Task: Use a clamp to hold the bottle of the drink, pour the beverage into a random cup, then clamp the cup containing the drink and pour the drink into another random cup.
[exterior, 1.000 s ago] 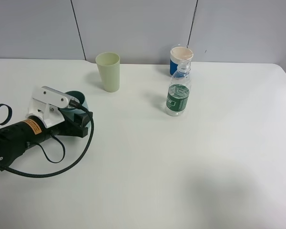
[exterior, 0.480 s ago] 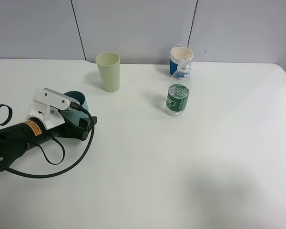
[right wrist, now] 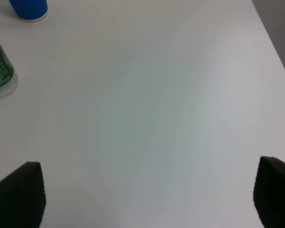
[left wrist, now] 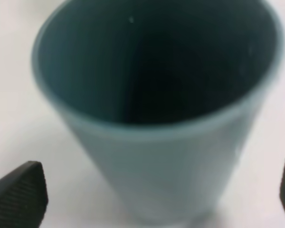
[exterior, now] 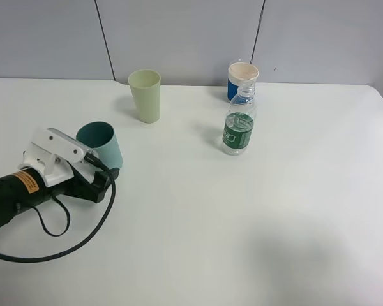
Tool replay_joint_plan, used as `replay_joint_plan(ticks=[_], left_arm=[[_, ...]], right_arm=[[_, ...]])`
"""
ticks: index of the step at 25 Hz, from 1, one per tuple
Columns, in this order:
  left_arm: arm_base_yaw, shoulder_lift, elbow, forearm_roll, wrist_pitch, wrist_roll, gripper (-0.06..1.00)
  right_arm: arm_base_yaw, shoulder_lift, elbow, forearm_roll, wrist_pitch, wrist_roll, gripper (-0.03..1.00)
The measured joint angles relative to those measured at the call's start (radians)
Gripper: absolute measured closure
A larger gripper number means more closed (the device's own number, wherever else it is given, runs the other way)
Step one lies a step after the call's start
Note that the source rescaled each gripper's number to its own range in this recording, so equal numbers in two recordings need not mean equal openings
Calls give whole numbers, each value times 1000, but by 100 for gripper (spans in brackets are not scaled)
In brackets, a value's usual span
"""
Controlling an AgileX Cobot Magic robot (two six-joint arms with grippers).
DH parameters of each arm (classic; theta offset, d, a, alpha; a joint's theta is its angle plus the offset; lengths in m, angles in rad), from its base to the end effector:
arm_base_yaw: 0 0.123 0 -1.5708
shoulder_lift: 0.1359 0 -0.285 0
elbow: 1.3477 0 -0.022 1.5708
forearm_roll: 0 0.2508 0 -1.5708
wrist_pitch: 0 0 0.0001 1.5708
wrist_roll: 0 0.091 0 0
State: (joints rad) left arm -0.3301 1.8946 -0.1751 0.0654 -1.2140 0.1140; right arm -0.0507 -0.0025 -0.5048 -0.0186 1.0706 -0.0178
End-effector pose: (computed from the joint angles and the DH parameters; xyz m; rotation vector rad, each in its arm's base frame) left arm 0.2025 -0.0753 0.0897 0.4998 1.9301 -0.1857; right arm -0.0063 -0.0012 0.2778 0.0347 2.0471 -0.0650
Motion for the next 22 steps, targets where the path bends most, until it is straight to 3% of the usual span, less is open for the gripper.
replay_joint_plan(ticks=[10, 22], left_arm=[[0, -236, 158, -138, 2, -11, -4], [0, -632, 169, -269, 3, -5, -4]], right_arm=[[0, 0, 0, 0, 0, 0, 27], [0, 0, 0, 0, 0, 0, 27]])
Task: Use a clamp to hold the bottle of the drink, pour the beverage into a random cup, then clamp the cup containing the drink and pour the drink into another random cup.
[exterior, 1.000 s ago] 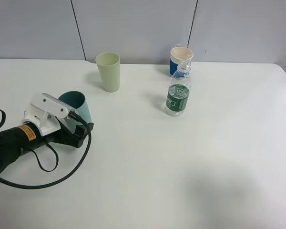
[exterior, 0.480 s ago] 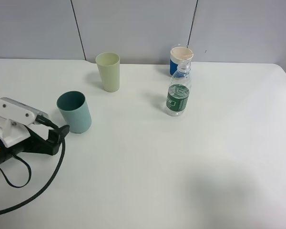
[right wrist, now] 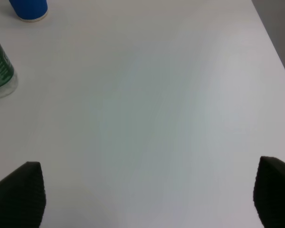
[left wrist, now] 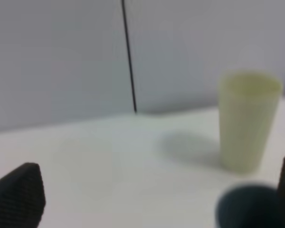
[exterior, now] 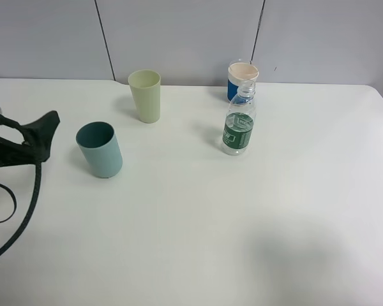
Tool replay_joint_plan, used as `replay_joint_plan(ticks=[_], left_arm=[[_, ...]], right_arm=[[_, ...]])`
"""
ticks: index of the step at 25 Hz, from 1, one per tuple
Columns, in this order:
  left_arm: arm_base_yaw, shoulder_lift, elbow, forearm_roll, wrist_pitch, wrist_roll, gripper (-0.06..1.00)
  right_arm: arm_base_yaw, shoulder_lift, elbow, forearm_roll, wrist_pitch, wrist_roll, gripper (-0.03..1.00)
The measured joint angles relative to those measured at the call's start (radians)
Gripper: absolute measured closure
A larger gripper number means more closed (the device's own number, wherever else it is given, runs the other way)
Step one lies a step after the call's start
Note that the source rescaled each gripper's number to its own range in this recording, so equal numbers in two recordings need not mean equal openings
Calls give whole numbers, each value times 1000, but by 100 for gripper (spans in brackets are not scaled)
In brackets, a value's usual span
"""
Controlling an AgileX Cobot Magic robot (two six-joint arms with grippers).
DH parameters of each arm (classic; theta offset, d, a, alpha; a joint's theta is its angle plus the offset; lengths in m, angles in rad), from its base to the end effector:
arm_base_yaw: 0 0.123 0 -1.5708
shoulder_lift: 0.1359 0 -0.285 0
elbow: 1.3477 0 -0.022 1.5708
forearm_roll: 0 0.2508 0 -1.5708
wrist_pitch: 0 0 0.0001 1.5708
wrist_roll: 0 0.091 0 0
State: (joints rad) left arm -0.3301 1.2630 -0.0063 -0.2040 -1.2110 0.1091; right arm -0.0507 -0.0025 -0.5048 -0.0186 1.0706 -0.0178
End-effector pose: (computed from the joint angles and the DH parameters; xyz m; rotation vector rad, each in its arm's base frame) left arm 0.1558 -0.0351 0.1845 0.1298 1.5320 -0.0869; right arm -0.0063 -0.0012 0.2778 0.0347 2.0471 -0.0650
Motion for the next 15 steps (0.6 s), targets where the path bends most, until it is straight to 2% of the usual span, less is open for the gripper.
replay_joint_plan(ticks=[5, 11, 14, 15], left_arm=[[0, -154, -48, -10, 60, 32, -4], [0, -311, -163, 1, 202, 111, -5], [0, -391, -229, 56, 359, 115, -5], [0, -417, -252, 76, 449, 115, -5]], right_arm=[[0, 0, 0, 0, 0, 0, 27], [0, 0, 0, 0, 0, 0, 27], [0, 0, 0, 0, 0, 0, 27], [0, 0, 0, 0, 0, 0, 27]])
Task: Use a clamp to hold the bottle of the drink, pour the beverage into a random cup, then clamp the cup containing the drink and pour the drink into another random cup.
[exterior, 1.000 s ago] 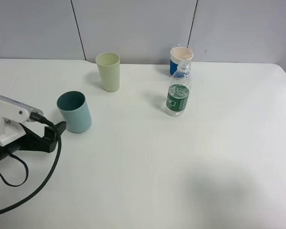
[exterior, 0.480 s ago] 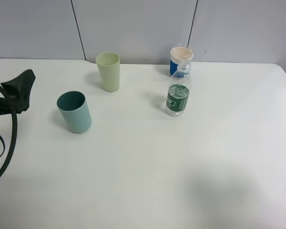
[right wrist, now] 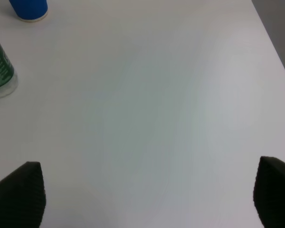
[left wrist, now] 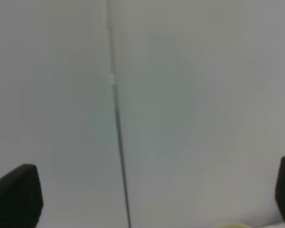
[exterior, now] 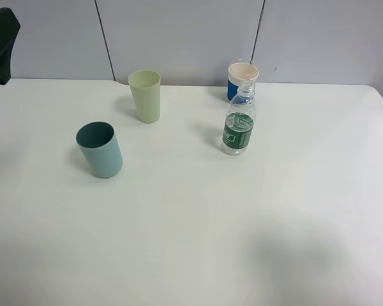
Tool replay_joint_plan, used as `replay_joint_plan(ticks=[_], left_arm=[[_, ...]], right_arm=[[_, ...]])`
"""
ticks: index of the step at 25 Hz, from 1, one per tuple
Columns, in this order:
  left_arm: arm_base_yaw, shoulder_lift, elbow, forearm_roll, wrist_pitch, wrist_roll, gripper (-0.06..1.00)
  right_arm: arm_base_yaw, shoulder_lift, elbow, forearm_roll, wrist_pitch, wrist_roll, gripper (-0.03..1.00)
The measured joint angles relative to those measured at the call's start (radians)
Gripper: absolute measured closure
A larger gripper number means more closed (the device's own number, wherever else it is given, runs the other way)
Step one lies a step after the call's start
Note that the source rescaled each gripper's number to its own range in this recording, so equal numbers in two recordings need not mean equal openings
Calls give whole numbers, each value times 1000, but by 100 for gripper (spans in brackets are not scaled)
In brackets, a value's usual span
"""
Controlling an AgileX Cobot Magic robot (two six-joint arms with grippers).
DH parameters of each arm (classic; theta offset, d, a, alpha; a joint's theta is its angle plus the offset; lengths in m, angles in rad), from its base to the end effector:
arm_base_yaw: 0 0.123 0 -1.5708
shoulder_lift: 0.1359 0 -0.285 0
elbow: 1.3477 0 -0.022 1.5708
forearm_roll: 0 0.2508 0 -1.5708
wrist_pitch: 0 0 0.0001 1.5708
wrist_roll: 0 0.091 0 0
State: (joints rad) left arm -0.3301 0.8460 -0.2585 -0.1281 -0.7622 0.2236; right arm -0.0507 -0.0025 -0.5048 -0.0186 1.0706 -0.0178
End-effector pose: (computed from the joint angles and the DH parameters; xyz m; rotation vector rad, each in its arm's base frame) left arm 0.1540 -0.0443 0.2820 0.2265 1.2952 -0.1119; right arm -0.0063 -0.0012 0.2778 0.0347 2.0471 -0.0650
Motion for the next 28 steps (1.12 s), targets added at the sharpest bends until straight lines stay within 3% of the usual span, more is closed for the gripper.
replay_joint_plan(ticks=[8, 9, 15, 19, 22, 28], left_arm=[[0, -170, -180, 70, 646, -50, -5], [0, -170, -180, 70, 646, -50, -5], [0, -309, -245, 72, 975, -53, -6], [0, -359, -245, 74, 1076, -53, -6], [14, -393, -245, 128, 1116, -101, -6], [126, -497, -245, 166, 1203, -167, -6]], right_arm=[[0, 0, 0, 0, 0, 0, 27], [0, 0, 0, 0, 0, 0, 27], [0, 0, 0, 0, 0, 0, 27], [0, 0, 0, 0, 0, 0, 27], [0, 0, 0, 0, 0, 0, 27], [0, 0, 0, 0, 0, 0, 27]])
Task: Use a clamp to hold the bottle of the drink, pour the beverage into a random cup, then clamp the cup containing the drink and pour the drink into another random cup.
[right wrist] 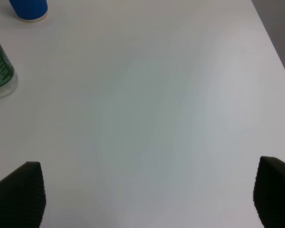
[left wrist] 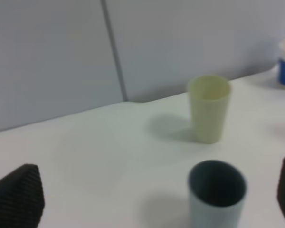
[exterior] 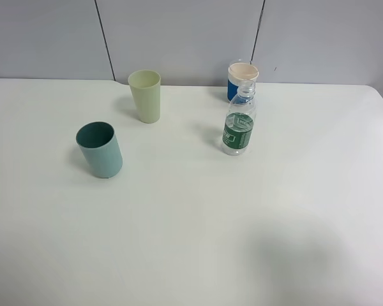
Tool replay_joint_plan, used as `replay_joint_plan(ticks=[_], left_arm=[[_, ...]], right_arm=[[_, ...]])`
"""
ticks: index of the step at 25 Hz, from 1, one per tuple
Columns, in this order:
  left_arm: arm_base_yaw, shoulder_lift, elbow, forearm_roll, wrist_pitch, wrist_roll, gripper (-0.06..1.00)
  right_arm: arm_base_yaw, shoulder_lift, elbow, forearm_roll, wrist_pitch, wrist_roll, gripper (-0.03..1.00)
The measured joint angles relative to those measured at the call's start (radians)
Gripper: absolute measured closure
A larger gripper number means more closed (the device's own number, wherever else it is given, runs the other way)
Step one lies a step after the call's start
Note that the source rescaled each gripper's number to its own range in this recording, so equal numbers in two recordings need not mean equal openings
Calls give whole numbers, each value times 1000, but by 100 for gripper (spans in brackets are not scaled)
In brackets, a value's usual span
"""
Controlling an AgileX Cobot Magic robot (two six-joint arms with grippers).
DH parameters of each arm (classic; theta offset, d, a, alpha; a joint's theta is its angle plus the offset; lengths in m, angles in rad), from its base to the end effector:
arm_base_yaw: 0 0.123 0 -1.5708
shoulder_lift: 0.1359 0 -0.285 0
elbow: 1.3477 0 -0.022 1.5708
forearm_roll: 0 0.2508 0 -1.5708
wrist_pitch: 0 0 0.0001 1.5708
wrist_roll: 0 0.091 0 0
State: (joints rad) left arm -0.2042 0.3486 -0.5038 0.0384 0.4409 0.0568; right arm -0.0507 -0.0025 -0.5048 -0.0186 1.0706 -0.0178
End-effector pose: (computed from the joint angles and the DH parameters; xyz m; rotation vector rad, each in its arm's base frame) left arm 0.0739 -0.0138 0.3193 0.2489 1.7519 -0.0671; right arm -0.0063 -0.0012 0.2778 0.0347 2.0471 -0.0650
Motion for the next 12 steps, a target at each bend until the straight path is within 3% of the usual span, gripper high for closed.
replay_joint_plan(ticks=[7, 12], left_arm=[[186, -123, 0, 3, 160, -5, -6], [240, -236, -7, 4, 270, -5, -6]], right_arm=[[0, 0, 0, 0, 0, 0, 27], [0, 0, 0, 0, 0, 0, 27]])
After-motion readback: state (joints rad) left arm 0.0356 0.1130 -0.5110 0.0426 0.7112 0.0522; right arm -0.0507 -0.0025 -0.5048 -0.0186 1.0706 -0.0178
